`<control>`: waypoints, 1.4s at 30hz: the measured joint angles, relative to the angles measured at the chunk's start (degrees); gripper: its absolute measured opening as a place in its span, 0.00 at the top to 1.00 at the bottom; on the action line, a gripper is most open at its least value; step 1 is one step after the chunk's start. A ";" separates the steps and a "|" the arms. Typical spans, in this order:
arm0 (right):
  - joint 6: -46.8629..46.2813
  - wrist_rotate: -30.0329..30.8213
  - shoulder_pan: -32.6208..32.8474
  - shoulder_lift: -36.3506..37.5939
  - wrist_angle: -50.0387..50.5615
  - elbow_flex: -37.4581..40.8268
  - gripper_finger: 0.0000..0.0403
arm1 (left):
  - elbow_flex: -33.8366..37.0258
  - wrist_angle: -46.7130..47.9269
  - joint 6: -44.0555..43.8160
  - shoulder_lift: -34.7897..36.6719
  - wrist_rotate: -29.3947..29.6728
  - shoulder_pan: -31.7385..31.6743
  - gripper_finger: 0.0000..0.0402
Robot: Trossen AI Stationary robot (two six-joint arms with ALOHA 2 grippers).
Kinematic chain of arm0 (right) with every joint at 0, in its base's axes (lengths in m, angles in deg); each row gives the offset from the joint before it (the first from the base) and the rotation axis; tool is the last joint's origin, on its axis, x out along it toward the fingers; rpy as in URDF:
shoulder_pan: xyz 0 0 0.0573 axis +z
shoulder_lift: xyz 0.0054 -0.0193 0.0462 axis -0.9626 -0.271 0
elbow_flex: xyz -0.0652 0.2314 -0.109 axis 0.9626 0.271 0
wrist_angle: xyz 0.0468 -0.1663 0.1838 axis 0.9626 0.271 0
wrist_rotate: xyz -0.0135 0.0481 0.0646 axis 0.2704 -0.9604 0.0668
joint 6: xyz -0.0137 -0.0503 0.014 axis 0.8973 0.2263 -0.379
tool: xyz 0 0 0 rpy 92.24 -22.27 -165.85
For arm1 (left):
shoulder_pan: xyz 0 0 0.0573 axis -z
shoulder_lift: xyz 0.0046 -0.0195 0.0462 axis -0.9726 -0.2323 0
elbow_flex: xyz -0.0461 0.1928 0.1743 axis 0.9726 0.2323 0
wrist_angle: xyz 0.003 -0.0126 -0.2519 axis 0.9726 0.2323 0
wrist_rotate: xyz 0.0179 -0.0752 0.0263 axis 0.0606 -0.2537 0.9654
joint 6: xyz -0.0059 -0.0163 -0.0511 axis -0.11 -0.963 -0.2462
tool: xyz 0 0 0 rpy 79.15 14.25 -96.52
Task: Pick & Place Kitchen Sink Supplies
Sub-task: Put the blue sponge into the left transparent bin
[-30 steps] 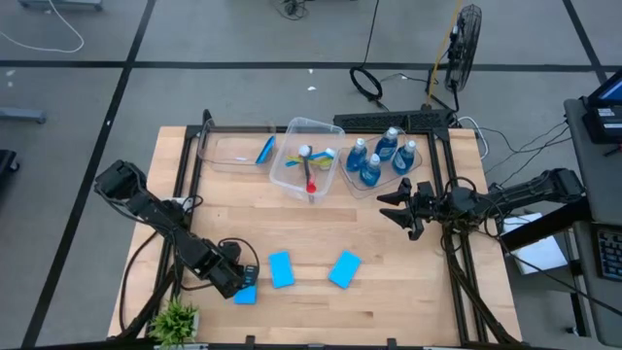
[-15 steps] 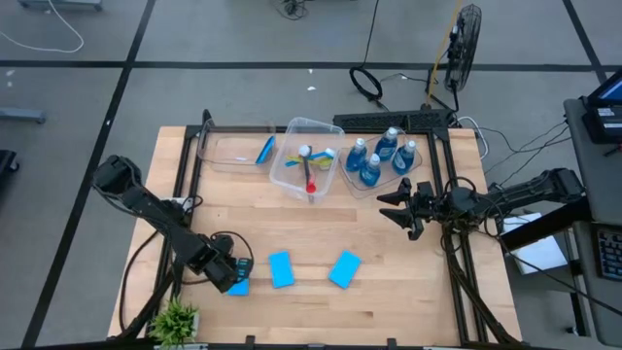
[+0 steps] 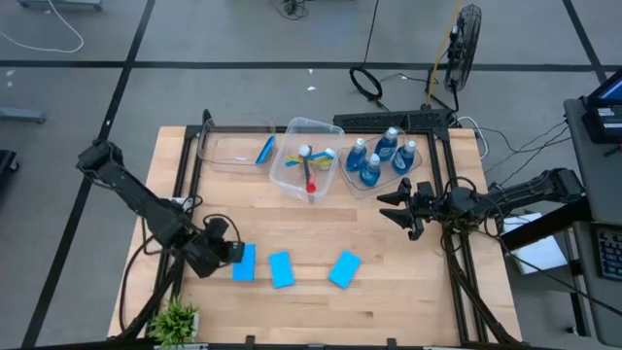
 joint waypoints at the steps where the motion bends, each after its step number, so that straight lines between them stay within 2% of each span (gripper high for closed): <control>1: 0.00 0.00 0.01 0.00 0.00 0.00 0.51 | 0.00 -0.04 1.15 0.79 0.46 -0.18 0.99; 8: -0.02 0.00 0.00 0.00 0.00 0.00 0.51 | -0.04 -1.49 10.10 5.21 5.74 -1.80 0.99; 11: -0.02 0.00 0.00 0.00 0.00 0.00 0.51 | -0.07 -5.11 16.36 6.67 8.68 -2.53 0.99; 14: -0.02 0.00 0.00 0.00 0.00 0.00 0.51 | -0.07 -12.36 25.96 7.85 12.16 -2.90 0.99; 18: -0.01 0.00 0.00 0.00 0.00 0.00 0.51 | -0.09 -27.08 42.66 8.67 13.95 -3.04 0.99; 22: -0.02 0.00 0.00 0.00 0.00 0.00 0.51 | -0.15 -42.82 59.78 8.73 13.96 -3.04 0.99; 27: -0.01 0.00 0.00 0.00 0.00 0.00 0.51 | -0.15 -56.45 76.12 8.73 13.68 -3.04 0.99; 36: 0.00 0.00 0.00 0.00 0.00 0.00 0.51 | -0.15 -73.09 94.62 8.76 7.70 -3.04 0.99; 42: 0.00 0.00 0.00 0.00 0.00 0.00 0.51 | -0.17 -81.41 103.57 8.76 2.85 -3.04 0.99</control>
